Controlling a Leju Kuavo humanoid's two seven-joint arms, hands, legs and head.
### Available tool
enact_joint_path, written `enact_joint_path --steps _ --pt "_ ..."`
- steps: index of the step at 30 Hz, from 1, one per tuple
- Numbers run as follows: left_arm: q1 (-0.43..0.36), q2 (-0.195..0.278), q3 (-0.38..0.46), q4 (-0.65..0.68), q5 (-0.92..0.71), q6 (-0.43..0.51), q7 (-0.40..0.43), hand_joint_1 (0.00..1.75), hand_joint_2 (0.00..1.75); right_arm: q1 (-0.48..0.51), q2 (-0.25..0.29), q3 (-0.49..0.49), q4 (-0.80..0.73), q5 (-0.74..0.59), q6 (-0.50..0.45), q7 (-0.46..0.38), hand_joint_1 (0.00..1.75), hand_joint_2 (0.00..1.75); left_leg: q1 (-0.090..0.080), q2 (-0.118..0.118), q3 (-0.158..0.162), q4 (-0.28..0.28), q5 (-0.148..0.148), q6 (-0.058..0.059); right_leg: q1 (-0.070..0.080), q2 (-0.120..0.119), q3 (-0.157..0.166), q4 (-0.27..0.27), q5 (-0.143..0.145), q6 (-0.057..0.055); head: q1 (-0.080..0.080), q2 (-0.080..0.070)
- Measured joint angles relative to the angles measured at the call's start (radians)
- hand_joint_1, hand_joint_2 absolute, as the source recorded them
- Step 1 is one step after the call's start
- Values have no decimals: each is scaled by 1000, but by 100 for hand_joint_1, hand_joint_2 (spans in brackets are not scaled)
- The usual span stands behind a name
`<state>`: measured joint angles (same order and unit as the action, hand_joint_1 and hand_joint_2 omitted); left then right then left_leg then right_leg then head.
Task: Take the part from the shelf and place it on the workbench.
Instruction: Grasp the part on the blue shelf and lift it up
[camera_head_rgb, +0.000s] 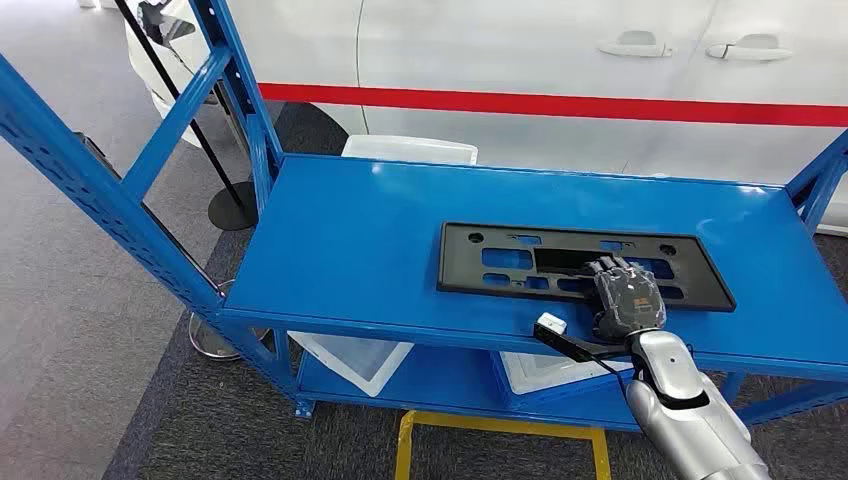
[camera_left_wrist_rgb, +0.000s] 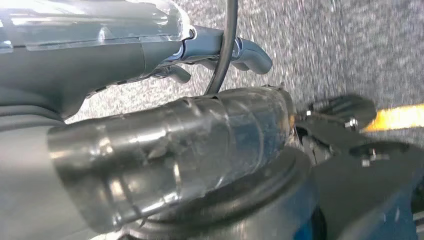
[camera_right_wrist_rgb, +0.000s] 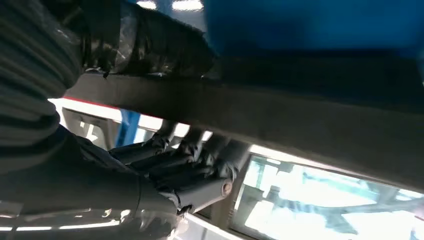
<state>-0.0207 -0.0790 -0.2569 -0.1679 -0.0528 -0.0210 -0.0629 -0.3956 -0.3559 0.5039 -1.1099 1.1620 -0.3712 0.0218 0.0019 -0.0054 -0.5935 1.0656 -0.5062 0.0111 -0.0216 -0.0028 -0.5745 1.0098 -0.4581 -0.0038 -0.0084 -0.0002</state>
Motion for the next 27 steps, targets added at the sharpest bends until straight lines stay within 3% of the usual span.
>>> enact_joint_path --steps 2,4,5,6,9,10,12,14,16,19,20,21,22,24,25,27 --pt "0 0 0 0 2 0 1 0 0 1 4 -3 4 0 0 -2 175 175 1 0 -36 76 -39 -3 1 -1 -1 1 0 -3 0 0" --pt "2 0 -1 0 7 -1 1 0 0 4 12 -9 11 0 0 -6 175 175 4 0 -98 204 -90 -9 1 -3 -3 3 -1 -7 0 0" --pt "3 0 -1 0 10 -3 1 0 0 5 16 -11 13 1 1 -9 175 175 5 0 -112 231 -90 -11 1 -2 -4 5 -2 -7 0 0" --pt "5 0 -1 0 13 -5 0 0 0 6 19 -14 15 2 2 -10 175 175 7 1 -107 218 -71 -11 1 -1 -4 8 -3 -7 0 0" --pt "5 0 -1 0 19 -13 -8 0 0 8 26 -20 16 4 7 -14 175 175 7 1 -16 29 21 -4 3 3 -3 16 -10 1 0 0" --pt "4 0 -1 0 21 -15 -12 0 0 9 28 -22 16 4 8 -15 175 175 6 0 6 -17 34 1 4 4 -4 18 -11 6 0 0" --pt "3 0 -1 0 22 -18 -17 0 0 12 29 -26 16 4 9 -17 175 175 2 -1 16 -40 36 9 7 4 -5 17 -9 18 0 0" --pt "3 1 -1 0 24 -20 -19 0 87 15 30 -30 16 4 9 -18 175 175 4 0 19 -49 43 21 5 4 -3 16 -10 30 0 0" --pt "3 1 -1 0 29 -27 -26 0 175 20 30 -35 16 4 9 -21 175 175 8 2 22 -61 51 35 3 4 -23 62 -46 38 1 0" --pt "5 1 1 0 43 -50 -45 0 175 32 30 -40 16 2 9 -25 175 175 7 4 18 -62 53 41 1 3 -106 240 -136 46 1 0" --pt "5 1 4 0 50 -60 -49 0 175 35 30 -42 15 0 9 -27 175 175 6 4 18 -61 53 41 0 3 -123 276 -142 47 1 0" --pt "6 1 8 0 56 -68 -51 0 175 37 30 -43 14 -2 9 -30 175 175 6 3 18 -60 52 40 0 3 -121 273 -128 47 1 0" --pt "6 1 13 0 60 -74 -50 0 175 38 30 -44 12 -5 11 -34 175 175 6 3 20 -58 50 40 -1 3 -102 233 -97 47 1 0" --pt "6 2 17 0 61 -70 -48 0 175 36 30 -45 7 -11 13 -45 175 175 5 2 23 -52 45 35 0 3 -36 99 -33 41 1 0" --pt "5 2 18 0 61 -63 -53 0 175 37 29 -46 2 -19 13 -51 175 175 3 2 22 -49 42 31 3 3 -14 50 -17 37 1 0" --pt "5 2 21 0 61 -48 -64 0 175 44 24 -48 -20 -46 8 -70 175 175 1 1 20 -47 41 22 9 3 -1 17 -15 29 0 0"
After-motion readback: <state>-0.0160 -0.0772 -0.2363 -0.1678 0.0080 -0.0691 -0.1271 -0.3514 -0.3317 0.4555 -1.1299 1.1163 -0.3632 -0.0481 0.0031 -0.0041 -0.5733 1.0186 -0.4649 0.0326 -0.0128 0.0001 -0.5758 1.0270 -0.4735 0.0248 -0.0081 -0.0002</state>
